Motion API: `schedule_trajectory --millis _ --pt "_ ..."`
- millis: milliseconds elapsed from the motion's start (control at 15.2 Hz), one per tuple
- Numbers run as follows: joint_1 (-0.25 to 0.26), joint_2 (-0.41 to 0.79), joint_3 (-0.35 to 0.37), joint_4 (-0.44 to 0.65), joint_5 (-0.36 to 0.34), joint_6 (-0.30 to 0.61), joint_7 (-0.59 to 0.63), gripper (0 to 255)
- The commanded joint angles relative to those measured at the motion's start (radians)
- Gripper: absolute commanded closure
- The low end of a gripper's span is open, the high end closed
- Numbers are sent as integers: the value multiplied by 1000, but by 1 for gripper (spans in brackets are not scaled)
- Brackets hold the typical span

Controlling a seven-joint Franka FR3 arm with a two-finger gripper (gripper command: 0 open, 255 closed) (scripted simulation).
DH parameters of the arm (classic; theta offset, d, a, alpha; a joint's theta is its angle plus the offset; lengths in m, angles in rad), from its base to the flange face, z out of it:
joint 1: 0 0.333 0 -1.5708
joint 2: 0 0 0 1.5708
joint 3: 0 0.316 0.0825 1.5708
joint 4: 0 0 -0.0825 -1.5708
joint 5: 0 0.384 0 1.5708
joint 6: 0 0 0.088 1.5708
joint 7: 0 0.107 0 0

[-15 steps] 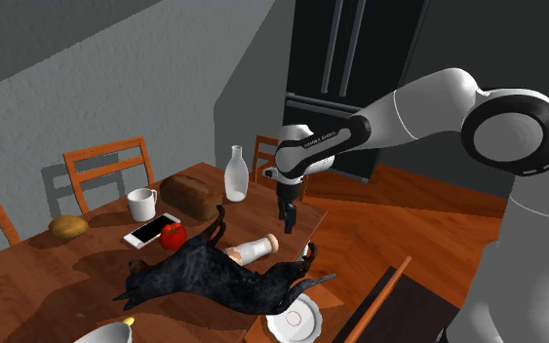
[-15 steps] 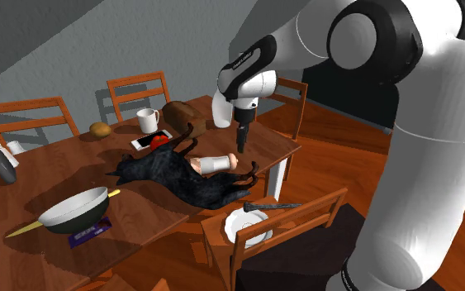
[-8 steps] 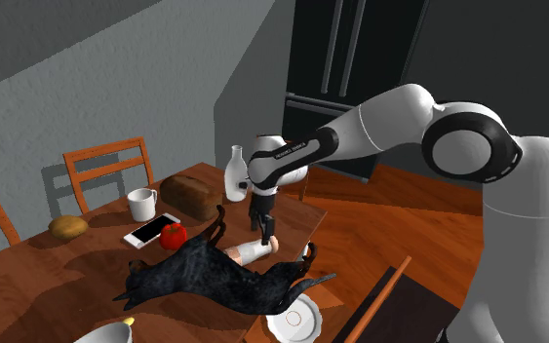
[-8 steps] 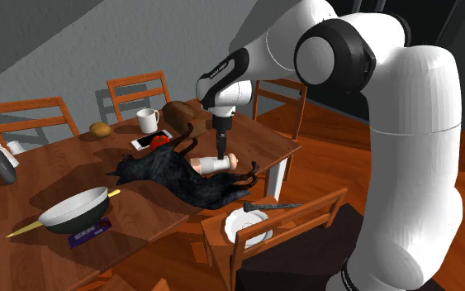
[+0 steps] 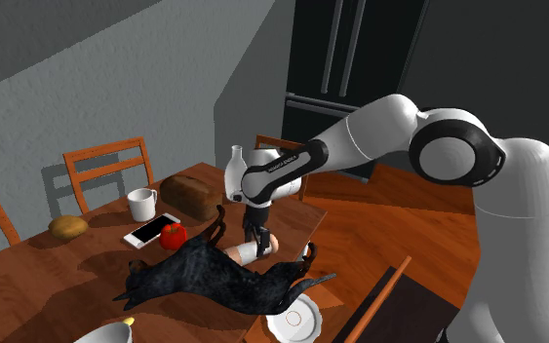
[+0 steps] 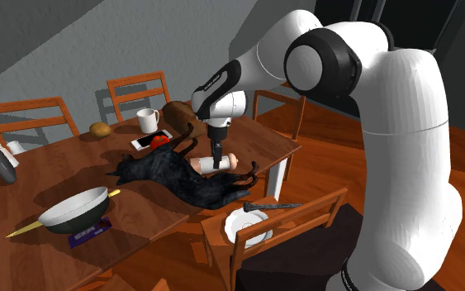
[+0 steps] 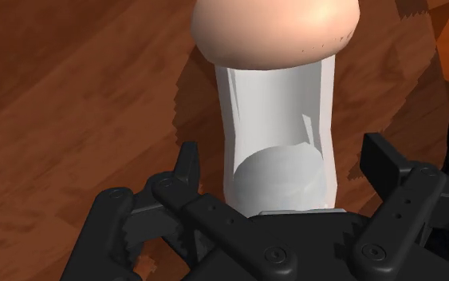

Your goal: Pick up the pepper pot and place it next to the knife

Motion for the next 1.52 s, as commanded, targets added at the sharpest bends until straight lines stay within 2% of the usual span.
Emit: schedule_trajectory --millis 0,462,528,1122,1452 --pt "1 9 2 -7 4 17 -3 0" --pt "1 9 2 -7 4 16 -3 0" --pt "1 9 2 -7 4 16 -3 255" --pt "1 9 2 -7 4 16 -3 255" --pt "3 -34 -3 0 -8 -33 13 255"
